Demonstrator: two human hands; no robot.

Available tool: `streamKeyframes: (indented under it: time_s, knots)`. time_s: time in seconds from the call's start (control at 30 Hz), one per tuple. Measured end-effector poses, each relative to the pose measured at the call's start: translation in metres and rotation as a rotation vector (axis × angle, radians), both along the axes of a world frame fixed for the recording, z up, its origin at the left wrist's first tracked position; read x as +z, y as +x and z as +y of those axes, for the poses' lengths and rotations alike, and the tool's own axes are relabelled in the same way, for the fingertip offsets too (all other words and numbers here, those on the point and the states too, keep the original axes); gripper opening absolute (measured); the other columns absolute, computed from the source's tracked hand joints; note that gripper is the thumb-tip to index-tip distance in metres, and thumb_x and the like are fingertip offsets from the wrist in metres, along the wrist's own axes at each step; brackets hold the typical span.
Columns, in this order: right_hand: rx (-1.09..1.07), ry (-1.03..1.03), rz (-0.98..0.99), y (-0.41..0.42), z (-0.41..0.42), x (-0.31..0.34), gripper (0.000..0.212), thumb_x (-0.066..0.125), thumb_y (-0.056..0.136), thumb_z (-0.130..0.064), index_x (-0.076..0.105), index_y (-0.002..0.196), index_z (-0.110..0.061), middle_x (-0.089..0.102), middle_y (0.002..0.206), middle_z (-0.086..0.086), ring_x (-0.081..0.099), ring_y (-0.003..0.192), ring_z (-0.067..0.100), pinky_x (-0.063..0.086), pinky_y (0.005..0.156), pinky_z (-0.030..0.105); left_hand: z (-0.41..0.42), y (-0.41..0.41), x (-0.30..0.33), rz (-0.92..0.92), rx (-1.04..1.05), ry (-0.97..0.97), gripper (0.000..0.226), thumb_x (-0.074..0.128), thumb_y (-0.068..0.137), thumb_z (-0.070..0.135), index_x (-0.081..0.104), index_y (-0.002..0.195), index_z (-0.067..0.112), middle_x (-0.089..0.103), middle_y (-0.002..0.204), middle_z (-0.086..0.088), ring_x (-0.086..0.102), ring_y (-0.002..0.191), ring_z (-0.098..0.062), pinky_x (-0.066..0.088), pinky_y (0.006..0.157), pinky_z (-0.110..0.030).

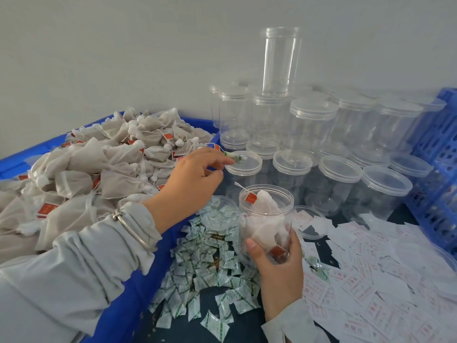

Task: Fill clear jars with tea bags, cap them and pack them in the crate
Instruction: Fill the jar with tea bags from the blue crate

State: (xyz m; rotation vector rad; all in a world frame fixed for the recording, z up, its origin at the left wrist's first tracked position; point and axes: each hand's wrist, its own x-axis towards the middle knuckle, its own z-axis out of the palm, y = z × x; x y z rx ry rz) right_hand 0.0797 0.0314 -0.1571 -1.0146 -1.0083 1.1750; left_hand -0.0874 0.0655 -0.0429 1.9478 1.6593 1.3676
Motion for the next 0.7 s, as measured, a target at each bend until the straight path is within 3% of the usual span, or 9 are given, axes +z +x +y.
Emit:
streamKeyframes:
  time_s: [0.07,0.2,0.3,0.37,0.47,0.53,0.6,0.7]
  knots:
    - [0.001,0.004,-0.027,-0.001,-0.001,-0.001,0.096,0.077,0.044,-0.041,0.035,0.131,-0.039,0.045,0.132,-0.009,0.053,0.109,0.004,0.044,0.068,0.002,-0.006,0.003,0.001,-0.059,-0.114,-0.018,0.052,0.050,0.084,-0.014,0.066,0.085,0.035,0.062,0.096,0.021,0.058,0.089,0.007,0.043,0.079,-0.005]
    - [0.005,0.025,-0.035,-0.002,-0.003,0.001,0.090,0.079,0.044,-0.037,0.036,0.123,-0.044,0.045,0.131,-0.009,0.054,0.108,0.003,0.046,0.072,0.008,-0.012,0.009,-0.001,-0.039,-0.227,-0.095,0.055,0.052,0.082,-0.016,0.068,0.076,0.036,0.068,0.093,0.014,0.063,0.094,-0.025,0.052,0.087,-0.039]
    - [0.020,0.057,-0.022,-0.003,-0.005,0.002,0.087,0.082,0.048,-0.029,0.038,0.121,-0.043,0.048,0.127,-0.009,0.056,0.100,-0.005,0.047,0.067,0.005,-0.014,0.011,-0.001,-0.003,-0.292,-0.126,0.042,0.059,0.082,-0.009,0.070,0.078,0.031,0.065,0.102,0.016,0.061,0.100,-0.005,0.048,0.090,-0.027]
    - [0.027,0.073,-0.006,-0.003,-0.007,0.003,0.090,0.081,0.045,-0.033,0.040,0.125,-0.040,0.051,0.127,-0.009,0.058,0.100,-0.005,0.049,0.071,0.007,-0.013,0.011,-0.001,0.008,-0.341,-0.214,0.029,0.069,0.080,0.014,0.064,0.098,0.036,0.057,0.118,0.018,0.054,0.110,0.000,0.045,0.094,-0.019]
    - [0.082,0.101,-0.006,-0.004,-0.009,0.004,0.099,0.092,0.049,-0.028,0.043,0.134,-0.027,0.055,0.130,0.000,0.060,0.112,0.013,0.054,0.088,0.028,-0.013,0.011,-0.002,-0.053,-0.468,-0.444,0.074,0.076,0.060,0.058,0.043,0.125,0.044,0.048,0.133,0.019,0.049,0.123,-0.001,0.043,0.100,-0.021]
    - [0.144,0.119,-0.003,-0.005,-0.010,0.002,0.100,0.089,0.051,-0.021,0.039,0.138,-0.018,0.057,0.129,0.005,0.062,0.110,0.017,0.054,0.089,0.036,-0.013,0.013,-0.003,-0.087,-0.584,-0.515,0.110,0.076,0.046,0.075,0.034,0.139,0.033,0.045,0.140,0.011,0.046,0.129,-0.008,0.041,0.104,-0.029]
    - [0.222,0.123,0.006,-0.007,-0.011,0.003,0.103,0.084,0.050,-0.030,0.036,0.141,-0.015,0.057,0.128,0.007,0.063,0.108,0.013,0.055,0.082,0.027,-0.014,0.013,-0.005,-0.076,-0.648,-0.530,0.123,0.077,0.041,0.073,0.028,0.143,0.025,0.045,0.141,0.007,0.045,0.130,-0.010,0.040,0.106,-0.033]
    - [0.323,0.114,0.038,-0.006,-0.009,0.009,0.102,0.081,0.052,-0.042,0.036,0.139,-0.015,0.062,0.124,-0.002,0.063,0.107,0.006,0.051,0.077,0.015,-0.014,0.013,-0.006,-0.023,-0.611,-0.513,0.115,0.082,0.039,0.067,0.030,0.137,0.035,0.051,0.132,0.017,0.048,0.124,0.001,0.041,0.101,-0.019]
